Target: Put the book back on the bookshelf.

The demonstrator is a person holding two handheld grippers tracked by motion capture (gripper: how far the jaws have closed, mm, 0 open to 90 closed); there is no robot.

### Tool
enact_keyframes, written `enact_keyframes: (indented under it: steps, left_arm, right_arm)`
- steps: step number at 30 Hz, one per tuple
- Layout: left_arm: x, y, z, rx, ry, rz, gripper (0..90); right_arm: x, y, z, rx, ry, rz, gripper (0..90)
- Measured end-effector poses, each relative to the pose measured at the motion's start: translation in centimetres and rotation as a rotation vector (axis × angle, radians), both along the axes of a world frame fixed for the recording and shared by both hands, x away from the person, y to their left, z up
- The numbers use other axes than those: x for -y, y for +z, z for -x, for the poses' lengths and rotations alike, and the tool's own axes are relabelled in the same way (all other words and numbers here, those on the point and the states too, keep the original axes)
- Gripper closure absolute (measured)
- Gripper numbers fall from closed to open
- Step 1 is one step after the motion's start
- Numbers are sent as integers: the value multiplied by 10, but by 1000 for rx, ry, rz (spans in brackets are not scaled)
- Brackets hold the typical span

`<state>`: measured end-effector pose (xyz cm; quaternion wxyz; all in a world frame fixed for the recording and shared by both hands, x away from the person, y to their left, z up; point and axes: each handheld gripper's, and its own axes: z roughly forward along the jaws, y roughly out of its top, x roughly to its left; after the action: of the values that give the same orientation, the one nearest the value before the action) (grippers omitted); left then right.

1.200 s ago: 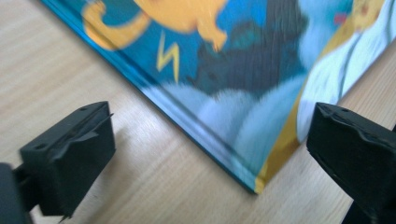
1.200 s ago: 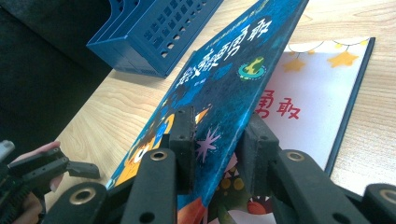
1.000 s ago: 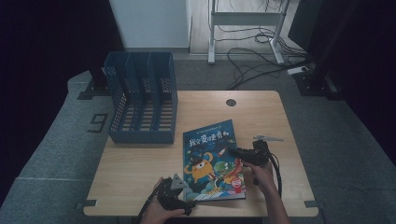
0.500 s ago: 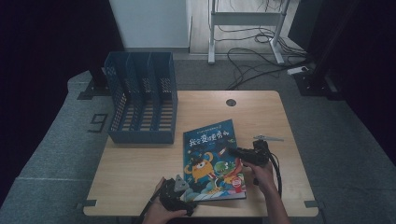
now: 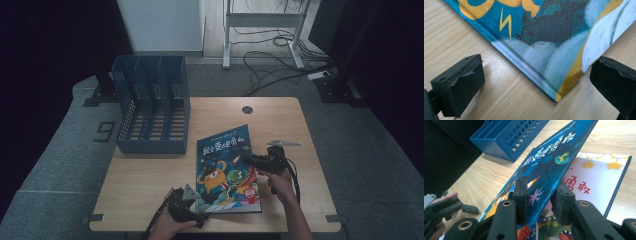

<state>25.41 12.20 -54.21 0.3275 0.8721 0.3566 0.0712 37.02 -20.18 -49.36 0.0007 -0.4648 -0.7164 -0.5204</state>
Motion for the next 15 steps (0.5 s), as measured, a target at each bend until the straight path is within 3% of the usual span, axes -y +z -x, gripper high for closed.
enact_keyframes:
  steps: [7, 15]
  left_arm:
    - [-4, 1, -3, -15, -2, 12, 0]
    - [-6, 1, -5, -18, 14, 18, 0]
  right_arm:
    - [-13, 7, -22, -15, 58, 75, 611]
    - [-17, 9, -33, -21, 63, 69, 629]
